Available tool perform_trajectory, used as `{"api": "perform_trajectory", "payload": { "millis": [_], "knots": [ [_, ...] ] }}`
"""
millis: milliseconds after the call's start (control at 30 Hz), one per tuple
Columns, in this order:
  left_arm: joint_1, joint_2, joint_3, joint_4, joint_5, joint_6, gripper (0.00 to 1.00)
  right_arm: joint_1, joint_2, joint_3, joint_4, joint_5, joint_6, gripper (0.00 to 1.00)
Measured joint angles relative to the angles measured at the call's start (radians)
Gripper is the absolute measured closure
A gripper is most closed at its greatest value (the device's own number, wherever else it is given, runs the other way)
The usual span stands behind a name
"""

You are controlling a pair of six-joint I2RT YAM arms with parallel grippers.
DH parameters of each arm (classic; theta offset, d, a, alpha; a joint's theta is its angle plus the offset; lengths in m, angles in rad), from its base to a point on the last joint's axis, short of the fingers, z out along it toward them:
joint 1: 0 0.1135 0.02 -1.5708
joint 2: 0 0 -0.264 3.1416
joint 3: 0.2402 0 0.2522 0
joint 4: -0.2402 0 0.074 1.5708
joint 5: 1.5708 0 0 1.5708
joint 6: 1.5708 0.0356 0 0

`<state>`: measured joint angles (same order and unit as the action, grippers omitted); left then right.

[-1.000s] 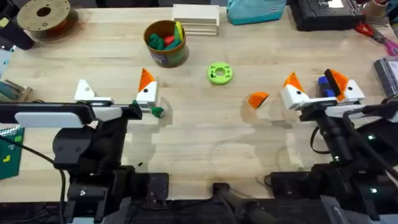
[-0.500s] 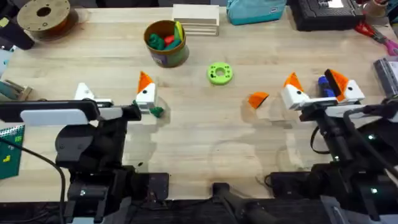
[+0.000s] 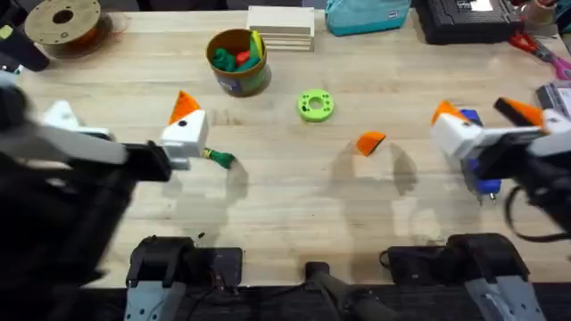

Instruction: Pick up the gripper from the table and insert it into the empty holder that is missing its gripper. Then pick up a screw, insert it into the mounting hole, and use the screwdriver to tighten it. Finally, clean up the table by picking up the vegetable and placing it into the bucket.

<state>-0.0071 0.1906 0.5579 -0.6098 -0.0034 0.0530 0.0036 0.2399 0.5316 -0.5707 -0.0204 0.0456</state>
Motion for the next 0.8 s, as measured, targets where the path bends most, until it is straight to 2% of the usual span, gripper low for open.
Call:
{"api": "perform_trajectory", "payload": {
  "millis": [200,333,533,700,733,767,800],
  "knots": [
    [0.000,0.303,0.407,-0.454,0.126,0.001,0.014,0.000,0.188,0.263,-0.206,-0.004,0.007,0.072],
    [0.000,0.473,0.558,-0.625,0.162,0.003,0.014,0.000,0.278,0.383,-0.334,-0.004,0.011,0.072],
    [0.000,0.603,0.597,-0.673,0.180,0.004,0.014,0.000,0.305,0.403,-0.361,-0.004,0.011,0.072],
    [0.000,0.639,0.597,-0.674,0.208,0.004,0.014,0.000,0.305,0.403,-0.362,-0.004,0.011,0.072],
    [0.000,0.640,0.597,-0.674,0.215,0.001,0.040,0.000,0.305,0.403,-0.363,-0.004,0.011,0.072],
    [0.000,0.640,0.597,-0.674,0.220,0.002,0.117,0.000,0.305,0.403,-0.367,-0.004,0.011,0.072],
    [0.000,0.640,0.597,-0.674,0.224,0.005,0.281,0.000,0.305,0.403,-0.372,-0.004,0.011,0.072]
  ]
}}
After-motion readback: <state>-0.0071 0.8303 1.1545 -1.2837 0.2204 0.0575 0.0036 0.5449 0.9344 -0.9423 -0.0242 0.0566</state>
